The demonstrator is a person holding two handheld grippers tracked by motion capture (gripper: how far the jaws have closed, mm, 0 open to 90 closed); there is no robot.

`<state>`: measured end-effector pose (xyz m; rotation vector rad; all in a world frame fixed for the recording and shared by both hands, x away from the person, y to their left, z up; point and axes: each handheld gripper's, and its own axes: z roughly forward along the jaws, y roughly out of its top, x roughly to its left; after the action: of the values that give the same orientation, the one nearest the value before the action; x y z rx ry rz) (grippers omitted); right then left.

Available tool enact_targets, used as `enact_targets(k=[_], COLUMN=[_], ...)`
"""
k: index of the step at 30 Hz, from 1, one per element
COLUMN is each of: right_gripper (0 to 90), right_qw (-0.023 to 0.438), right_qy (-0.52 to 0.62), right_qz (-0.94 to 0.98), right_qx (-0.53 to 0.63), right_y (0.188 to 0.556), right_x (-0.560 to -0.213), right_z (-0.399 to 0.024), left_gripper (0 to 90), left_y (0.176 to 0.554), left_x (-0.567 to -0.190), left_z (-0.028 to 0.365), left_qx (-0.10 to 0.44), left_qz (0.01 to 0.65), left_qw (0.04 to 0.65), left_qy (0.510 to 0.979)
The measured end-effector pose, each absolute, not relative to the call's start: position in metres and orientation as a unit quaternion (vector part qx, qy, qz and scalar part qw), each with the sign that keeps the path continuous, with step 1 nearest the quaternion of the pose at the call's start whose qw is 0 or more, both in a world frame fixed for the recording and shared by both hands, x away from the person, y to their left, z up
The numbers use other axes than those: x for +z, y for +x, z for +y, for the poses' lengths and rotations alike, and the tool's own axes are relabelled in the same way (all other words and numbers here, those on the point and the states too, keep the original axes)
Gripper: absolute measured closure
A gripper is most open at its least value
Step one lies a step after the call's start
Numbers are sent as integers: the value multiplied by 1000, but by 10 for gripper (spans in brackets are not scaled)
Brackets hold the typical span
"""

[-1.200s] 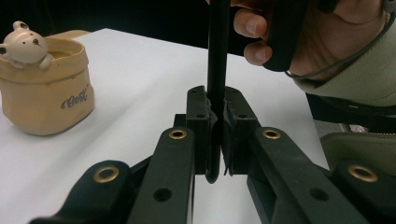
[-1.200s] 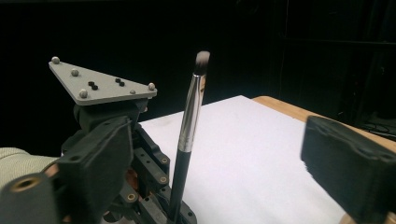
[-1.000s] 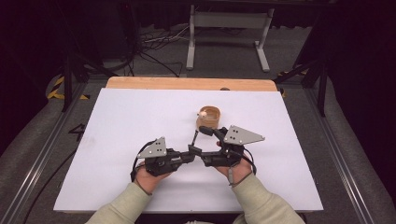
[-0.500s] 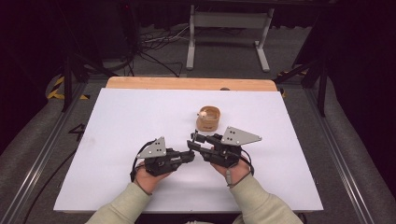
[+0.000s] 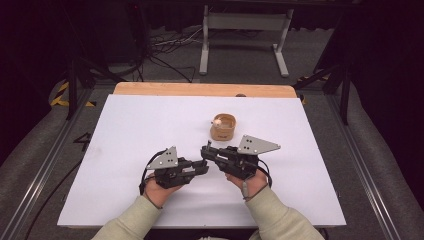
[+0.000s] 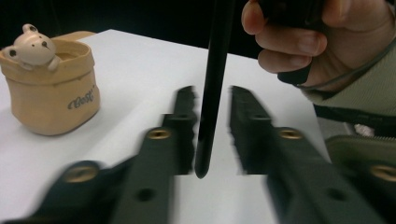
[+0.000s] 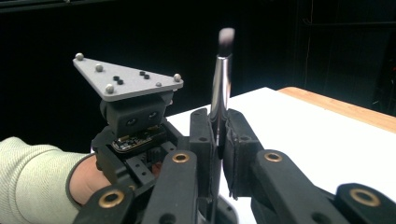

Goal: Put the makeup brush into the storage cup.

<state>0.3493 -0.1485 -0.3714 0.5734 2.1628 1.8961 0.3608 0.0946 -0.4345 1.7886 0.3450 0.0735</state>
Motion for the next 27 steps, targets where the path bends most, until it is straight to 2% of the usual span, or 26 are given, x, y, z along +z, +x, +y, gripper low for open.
enact_targets(k=[1,3,5,9,15,27], right_gripper=[833,833,833,833,833,833], right_qw=[104,105,108,113,126,159], right_qy=[195,196,196,197,200,212], right_qz=[733,732,732,731,729,723], right_qx=[644,644,643,644,642,638], right_y=[350,350,350,353,358,374], right_x=[-371,-370,-369,-367,-359,-340], right_z=[-149,-150,-151,-153,-157,-165], left_gripper=[550,450,303,199,119,92], left_y=[361,361,362,363,363,359], left_x=[-434,-435,-434,-433,-427,-420], left_z=[94,94,95,100,111,136], left_qx=[31,47,55,58,77,91], left_qz=[150,148,159,174,179,199], left_qw=[611,615,611,614,616,616], left_qy=[776,773,774,768,763,757])
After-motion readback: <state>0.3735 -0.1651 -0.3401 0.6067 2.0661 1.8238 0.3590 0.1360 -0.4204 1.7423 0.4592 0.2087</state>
